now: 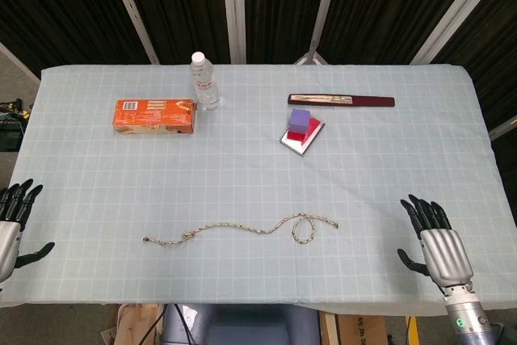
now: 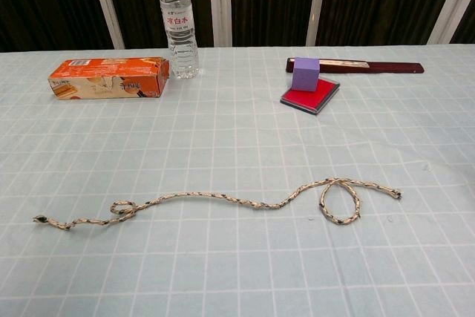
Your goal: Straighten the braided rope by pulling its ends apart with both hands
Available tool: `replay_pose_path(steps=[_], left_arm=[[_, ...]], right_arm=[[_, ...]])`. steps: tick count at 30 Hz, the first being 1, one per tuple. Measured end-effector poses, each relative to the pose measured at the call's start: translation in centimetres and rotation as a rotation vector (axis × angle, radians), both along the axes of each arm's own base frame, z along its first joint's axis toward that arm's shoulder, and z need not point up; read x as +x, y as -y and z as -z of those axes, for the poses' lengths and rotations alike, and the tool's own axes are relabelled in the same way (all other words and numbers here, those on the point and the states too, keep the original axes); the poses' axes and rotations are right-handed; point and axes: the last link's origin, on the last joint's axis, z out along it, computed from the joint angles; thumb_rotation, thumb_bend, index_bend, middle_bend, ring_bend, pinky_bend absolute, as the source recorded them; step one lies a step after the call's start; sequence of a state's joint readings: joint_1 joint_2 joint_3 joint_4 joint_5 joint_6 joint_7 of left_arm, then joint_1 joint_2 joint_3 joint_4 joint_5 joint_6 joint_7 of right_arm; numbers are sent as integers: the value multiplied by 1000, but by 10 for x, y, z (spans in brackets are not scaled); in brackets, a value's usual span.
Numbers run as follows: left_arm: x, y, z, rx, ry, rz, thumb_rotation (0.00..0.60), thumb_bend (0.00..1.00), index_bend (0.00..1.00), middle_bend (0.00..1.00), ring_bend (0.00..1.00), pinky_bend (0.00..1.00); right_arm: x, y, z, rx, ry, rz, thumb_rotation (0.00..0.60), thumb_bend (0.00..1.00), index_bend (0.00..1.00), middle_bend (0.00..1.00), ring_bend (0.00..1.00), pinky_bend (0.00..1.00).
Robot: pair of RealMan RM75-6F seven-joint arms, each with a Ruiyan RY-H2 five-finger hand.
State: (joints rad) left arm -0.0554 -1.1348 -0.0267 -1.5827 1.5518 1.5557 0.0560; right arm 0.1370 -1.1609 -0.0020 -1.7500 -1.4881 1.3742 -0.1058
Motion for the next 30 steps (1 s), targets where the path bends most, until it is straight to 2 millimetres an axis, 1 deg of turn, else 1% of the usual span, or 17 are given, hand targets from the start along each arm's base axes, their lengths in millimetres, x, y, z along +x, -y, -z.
replay_pose_path(steps=[4, 6, 9, 11, 15, 17, 23, 30], left_arm=[[-1, 1, -2, 2, 5, -3, 600, 0, 0, 0, 0, 0], [-1, 1, -2, 3, 8, -3, 600, 0, 0, 0, 0, 0], [0, 1, -2, 4, 10, -2, 600, 0, 0, 0, 0, 0], [0, 0, -2, 3, 10, 0, 600, 0, 0, 0, 0, 0], [0, 0, -1, 0, 7, 0, 600, 0, 0, 0, 0, 0], [0, -1, -1, 1, 10, 1, 600, 0, 0, 0, 0, 0], [-1, -2, -2, 1, 14, 2, 600, 0, 0, 0, 0, 0], [-1, -2, -4, 3, 26, 4, 600, 0, 0, 0, 0, 0]], right_arm=[[7, 4, 5, 7, 47, 8, 600, 311, 0, 0, 0, 0], [14, 9, 8, 10, 85, 12, 600, 311, 33, 0, 0, 0], [25, 21, 15, 15, 117, 4, 600, 312, 203, 35, 0, 0], [32, 27, 21, 20, 132, 2, 600, 311, 312, 85, 0, 0], [39, 37, 36, 38, 147, 10, 600, 311, 408, 147, 3, 0], [43, 43, 48, 52, 150, 22, 600, 311, 444, 172, 10, 0], [47, 57, 79, 73, 128, 58, 600, 310, 477, 195, 12, 0], [50, 66, 103, 76, 110, 73, 600, 311, 517, 214, 23, 0]])
